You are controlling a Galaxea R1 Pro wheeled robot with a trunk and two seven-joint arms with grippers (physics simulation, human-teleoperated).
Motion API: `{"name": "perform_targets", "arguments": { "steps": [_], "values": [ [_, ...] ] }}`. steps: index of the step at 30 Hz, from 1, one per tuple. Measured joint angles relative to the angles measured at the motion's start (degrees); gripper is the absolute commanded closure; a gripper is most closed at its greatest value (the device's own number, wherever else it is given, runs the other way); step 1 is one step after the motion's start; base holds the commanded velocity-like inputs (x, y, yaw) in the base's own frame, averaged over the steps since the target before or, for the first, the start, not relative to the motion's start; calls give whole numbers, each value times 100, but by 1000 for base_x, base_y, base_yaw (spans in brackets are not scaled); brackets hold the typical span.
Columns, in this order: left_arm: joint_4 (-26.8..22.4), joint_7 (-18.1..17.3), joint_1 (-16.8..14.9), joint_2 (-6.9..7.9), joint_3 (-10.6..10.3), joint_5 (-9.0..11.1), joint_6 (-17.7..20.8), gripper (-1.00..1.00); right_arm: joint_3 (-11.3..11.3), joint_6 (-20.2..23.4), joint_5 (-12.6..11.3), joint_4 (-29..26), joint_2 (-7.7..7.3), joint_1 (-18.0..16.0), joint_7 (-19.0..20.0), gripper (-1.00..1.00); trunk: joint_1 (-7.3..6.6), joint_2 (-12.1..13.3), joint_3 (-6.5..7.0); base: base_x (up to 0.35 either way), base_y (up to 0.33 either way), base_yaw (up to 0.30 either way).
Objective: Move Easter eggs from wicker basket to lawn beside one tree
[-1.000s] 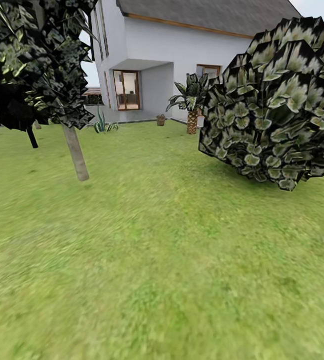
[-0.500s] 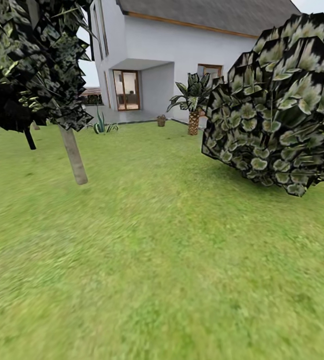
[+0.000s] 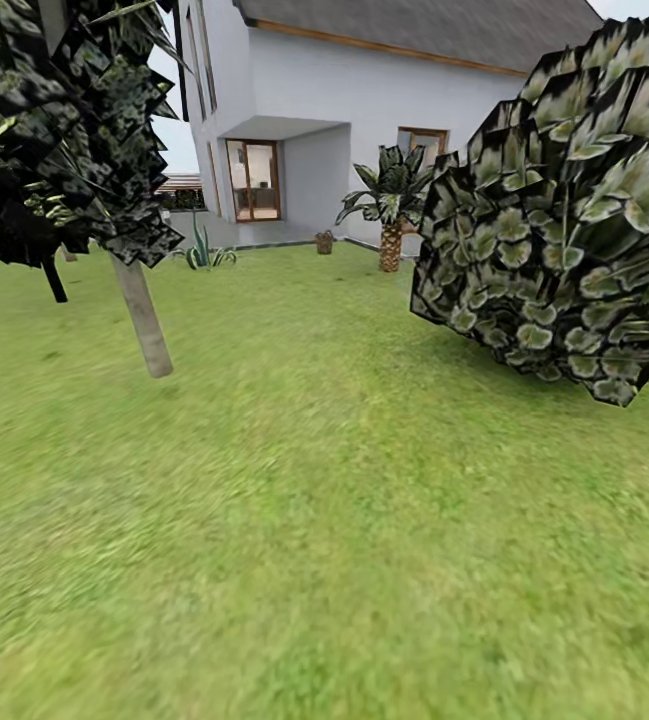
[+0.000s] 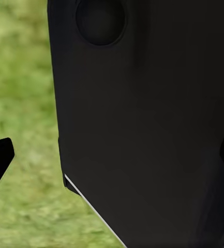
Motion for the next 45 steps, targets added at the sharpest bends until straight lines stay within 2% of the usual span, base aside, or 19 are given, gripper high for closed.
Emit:
{"name": "perform_targets", "arguments": {
  "steps": [37, 45],
  "values": [
    [0, 1, 0, 0, 0, 1, 0, -100, 8, -5, -5, 7, 19, 0, 0, -100, 0, 0, 0, 323, 73, -1],
    [-1, 2, 0, 0, 0, 1, 0, -100, 6, -5, -3, 6, 14, 1, 0, -100, 0, 0, 0, 323, 73, -165]
  ]
}}
